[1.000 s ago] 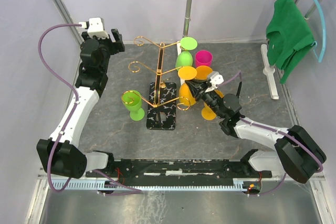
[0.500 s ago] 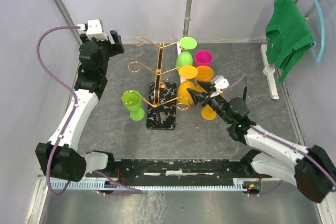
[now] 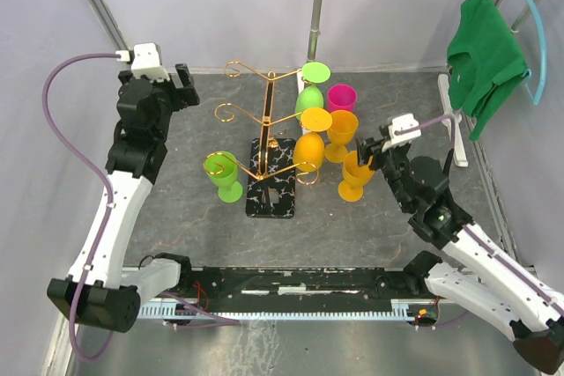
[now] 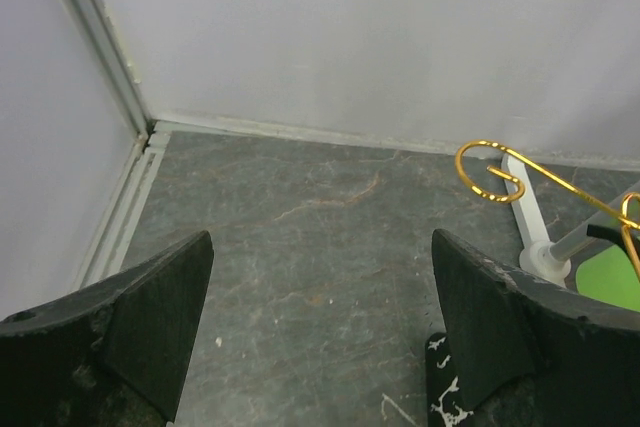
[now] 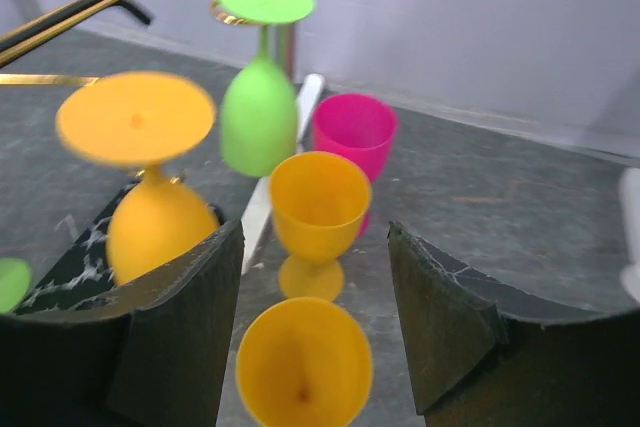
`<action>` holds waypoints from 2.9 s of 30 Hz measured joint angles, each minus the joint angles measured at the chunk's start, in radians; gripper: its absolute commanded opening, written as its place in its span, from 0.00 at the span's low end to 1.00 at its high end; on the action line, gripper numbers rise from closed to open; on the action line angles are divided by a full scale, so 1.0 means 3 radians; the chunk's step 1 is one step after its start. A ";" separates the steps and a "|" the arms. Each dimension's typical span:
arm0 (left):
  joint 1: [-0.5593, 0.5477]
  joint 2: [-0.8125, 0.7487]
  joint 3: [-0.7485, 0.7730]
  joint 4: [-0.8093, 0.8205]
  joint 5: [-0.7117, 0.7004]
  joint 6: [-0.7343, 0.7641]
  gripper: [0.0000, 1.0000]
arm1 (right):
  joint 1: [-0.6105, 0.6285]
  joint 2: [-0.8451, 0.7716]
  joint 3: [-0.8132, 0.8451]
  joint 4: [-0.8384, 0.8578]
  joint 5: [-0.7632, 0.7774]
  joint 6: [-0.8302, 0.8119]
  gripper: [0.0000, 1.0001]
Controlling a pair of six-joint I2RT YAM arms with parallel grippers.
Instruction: Place the wine glass upside down on the wine glass rack
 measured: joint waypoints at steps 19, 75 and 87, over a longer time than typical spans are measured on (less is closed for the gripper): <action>0.0001 -0.0456 -0.0743 -0.1432 0.0599 -0.0575 0.99 | 0.0006 0.1795 0.2852 -0.1474 0.0882 0.0426 0.70; -0.0018 -0.0028 0.0526 -0.0649 -0.0771 -0.0161 0.03 | 0.0006 0.2235 0.3038 -0.1603 0.0123 0.0490 0.72; -0.0023 -0.0084 0.0298 0.1080 -0.0242 0.0399 0.03 | 0.0009 0.2588 0.3634 -0.1642 -0.0234 0.0876 0.69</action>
